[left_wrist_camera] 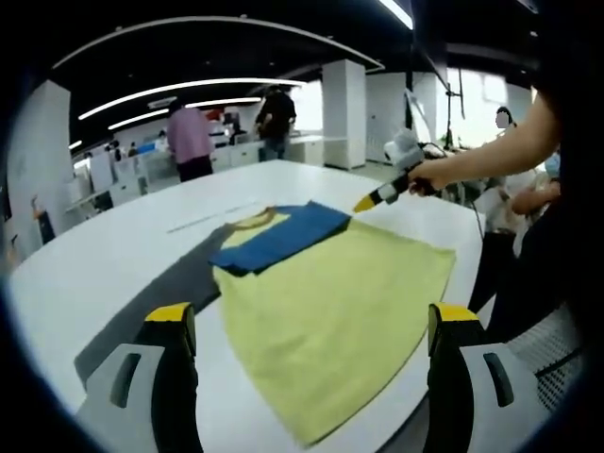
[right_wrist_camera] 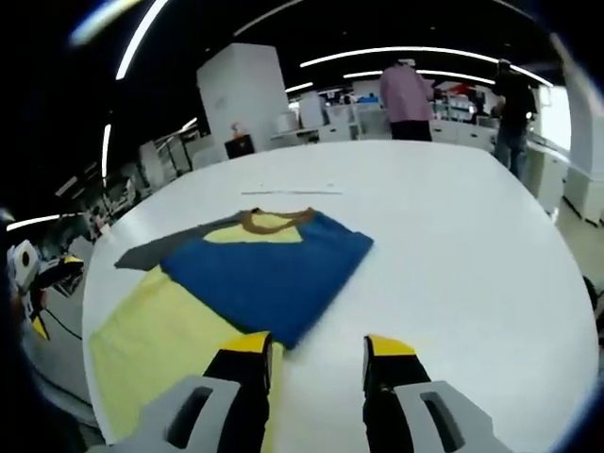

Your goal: Fold the garment on the visible template until the final outline fits inside the template.

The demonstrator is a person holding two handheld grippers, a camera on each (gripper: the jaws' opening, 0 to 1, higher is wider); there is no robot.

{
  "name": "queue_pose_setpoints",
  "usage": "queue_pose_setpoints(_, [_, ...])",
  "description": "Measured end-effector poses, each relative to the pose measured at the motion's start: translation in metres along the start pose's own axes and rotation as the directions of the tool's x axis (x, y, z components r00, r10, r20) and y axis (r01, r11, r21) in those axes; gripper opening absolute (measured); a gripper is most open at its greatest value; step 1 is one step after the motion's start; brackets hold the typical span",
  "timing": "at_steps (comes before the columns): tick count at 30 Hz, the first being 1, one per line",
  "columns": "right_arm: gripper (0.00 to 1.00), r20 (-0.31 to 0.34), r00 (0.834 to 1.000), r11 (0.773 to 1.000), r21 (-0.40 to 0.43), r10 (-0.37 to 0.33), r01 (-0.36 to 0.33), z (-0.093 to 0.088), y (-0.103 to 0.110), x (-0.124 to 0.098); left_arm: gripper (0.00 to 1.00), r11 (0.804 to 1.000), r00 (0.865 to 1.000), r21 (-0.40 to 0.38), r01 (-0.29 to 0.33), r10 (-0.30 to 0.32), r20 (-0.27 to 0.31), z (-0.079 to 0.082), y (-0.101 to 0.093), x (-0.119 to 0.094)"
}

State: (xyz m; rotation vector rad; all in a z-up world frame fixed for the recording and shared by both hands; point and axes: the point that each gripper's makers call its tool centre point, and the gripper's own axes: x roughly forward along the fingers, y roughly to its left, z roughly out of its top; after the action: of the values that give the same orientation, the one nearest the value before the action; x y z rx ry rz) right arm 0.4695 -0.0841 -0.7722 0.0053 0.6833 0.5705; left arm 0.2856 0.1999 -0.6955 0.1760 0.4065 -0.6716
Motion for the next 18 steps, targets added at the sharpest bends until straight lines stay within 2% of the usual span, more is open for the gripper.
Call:
queue_pose_setpoints(5, [0.23,-0.019,1.000,1.000,-0.024,-0.009,0.009,-0.007,-0.003,0.003,0.99,1.000,1.000,-0.001,0.003,-0.003,-0.001,0.000,-0.002,0.000])
queue_pose_setpoints(11, [0.20,-0.042,0.999,1.000,-0.013,0.003,-0.004,-0.016,0.000,0.010,0.99,1.000,1.000,-0.003,-0.005,0.005,-0.006,-0.002,-0.001,-0.002])
queue_pose_setpoints(18, [0.17,-0.040,0.999,1.000,-0.014,0.020,-0.020,-0.016,0.006,0.016,0.99,1.000,1.000,-0.005,-0.015,0.015,-0.015,-0.004,0.001,-0.002])
